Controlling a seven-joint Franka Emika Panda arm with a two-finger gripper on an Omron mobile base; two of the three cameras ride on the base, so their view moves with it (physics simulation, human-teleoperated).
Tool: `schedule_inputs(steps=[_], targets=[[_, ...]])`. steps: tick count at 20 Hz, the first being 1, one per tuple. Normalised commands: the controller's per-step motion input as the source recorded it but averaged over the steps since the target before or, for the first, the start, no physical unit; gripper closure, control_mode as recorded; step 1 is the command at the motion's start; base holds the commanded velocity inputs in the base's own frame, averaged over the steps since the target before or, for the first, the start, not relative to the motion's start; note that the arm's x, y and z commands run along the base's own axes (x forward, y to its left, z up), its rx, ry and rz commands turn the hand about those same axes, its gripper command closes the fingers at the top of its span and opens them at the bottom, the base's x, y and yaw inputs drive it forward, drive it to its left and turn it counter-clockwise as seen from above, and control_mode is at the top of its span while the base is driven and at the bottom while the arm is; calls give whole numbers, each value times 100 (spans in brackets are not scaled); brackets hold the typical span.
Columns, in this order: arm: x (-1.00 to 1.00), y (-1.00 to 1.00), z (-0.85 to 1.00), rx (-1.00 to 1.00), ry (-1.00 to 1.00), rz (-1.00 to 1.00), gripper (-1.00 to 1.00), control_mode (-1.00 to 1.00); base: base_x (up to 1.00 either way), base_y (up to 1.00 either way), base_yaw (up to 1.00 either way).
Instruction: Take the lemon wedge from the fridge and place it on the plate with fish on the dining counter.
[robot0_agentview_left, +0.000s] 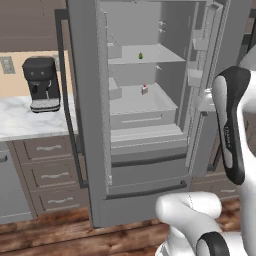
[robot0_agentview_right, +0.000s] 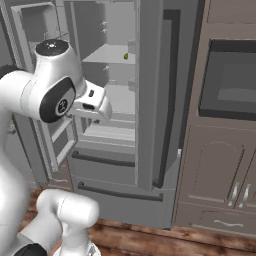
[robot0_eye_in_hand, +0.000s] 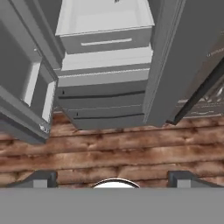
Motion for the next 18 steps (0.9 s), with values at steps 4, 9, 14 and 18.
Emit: schedule_inputs(steps=[4, 9, 14, 18], targets=[[51, 57, -3, 3, -19, -2, -100, -100, 0, 0, 0], [56, 15, -1, -7, 15, -14, -100, -100, 0, 0, 0], [23, -21, 0, -6, 10, -34, -100, -100, 0, 0, 0], [16, -5, -9, -5, -1, 1, -100, -100, 0, 0, 0]])
